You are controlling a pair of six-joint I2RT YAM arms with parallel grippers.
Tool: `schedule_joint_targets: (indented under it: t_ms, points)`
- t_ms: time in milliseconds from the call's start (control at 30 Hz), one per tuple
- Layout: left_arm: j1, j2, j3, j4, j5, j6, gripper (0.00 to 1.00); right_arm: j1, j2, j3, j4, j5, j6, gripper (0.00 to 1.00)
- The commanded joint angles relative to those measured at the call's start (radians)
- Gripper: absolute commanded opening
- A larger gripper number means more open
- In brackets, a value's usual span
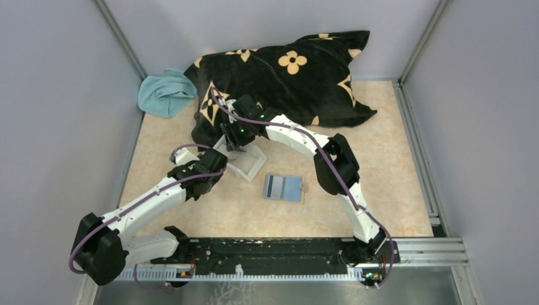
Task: Put the credit cards into the card holder
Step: Pick up the credit card from the storage box.
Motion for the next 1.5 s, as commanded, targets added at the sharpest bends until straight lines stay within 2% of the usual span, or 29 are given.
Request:
schedule_joint_targets:
  t_ms: [0,833,1467]
  points:
    - [0.013,0.017,-0.012,0.061,0.030,0.013,0.58,0.015,0.027,0.037,0.036,-0.028,-0.006,0.49]
    - [0.097,0.178,-0.079,0.314,0.109,0.120,0.58,-0.012,0.122,0.085,0.040,-0.103,0.059,0.50]
    - [0.161,0.230,-0.086,0.415,0.170,0.192,0.58,0.003,0.109,0.115,0.037,-0.103,0.079,0.34]
